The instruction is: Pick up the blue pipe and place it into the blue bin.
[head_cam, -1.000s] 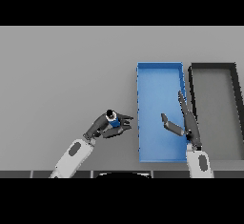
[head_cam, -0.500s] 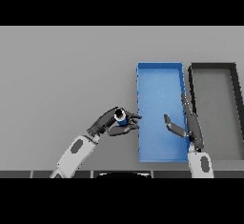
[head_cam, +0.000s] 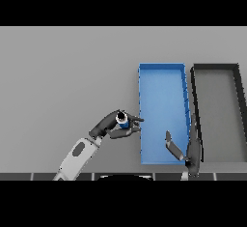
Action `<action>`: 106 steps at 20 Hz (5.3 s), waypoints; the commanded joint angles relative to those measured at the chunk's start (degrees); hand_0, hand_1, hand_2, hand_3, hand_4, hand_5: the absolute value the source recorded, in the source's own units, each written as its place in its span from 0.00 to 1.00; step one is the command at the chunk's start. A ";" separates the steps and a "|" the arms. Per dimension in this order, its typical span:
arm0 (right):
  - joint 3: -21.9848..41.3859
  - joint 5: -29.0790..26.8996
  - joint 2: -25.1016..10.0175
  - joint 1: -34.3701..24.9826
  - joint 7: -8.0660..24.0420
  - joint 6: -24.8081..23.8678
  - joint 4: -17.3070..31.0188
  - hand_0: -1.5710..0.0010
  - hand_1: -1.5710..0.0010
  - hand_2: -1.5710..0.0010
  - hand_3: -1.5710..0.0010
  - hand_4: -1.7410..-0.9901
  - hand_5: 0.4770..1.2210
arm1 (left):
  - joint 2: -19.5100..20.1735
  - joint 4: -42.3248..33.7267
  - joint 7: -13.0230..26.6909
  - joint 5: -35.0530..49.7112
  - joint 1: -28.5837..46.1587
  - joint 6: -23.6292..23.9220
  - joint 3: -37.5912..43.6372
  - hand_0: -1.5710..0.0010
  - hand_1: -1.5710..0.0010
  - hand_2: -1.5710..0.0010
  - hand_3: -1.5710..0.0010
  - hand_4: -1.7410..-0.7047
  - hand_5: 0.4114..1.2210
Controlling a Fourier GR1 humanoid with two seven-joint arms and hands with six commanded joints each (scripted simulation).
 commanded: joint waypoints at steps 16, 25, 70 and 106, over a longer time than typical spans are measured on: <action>7.38 -22.21 -11.57 -29.21 31.13 25.86 -10.01 1.00 1.00 0.97 1.00 0.59 0.11 | -2.90 -0.83 2.10 -3.09 0.16 -3.65 2.50 0.00 0.00 0.00 0.00 0.26 1.00; 11.35 -25.62 -8.99 -45.84 38.95 29.13 -5.95 0.99 0.99 0.96 1.00 0.69 0.08 | -4.28 -0.04 1.97 -2.55 0.93 -7.70 4.42 0.00 0.00 0.00 0.00 0.26 1.00; 14.32 -27.25 -0.43 -53.46 37.70 24.80 2.03 0.00 0.00 0.00 0.00 0.00 1.00 | -3.19 -0.98 8.29 -8.16 2.00 -9.72 6.40 0.98 0.98 0.98 0.98 0.78 0.09; -0.60 -52.42 -41.54 -36.86 42.84 -15.95 1.17 0.00 0.00 0.00 0.04 0.00 1.00 | -1.93 -2.45 9.95 -7.84 3.71 -10.04 5.83 1.00 1.00 1.00 1.00 0.82 0.01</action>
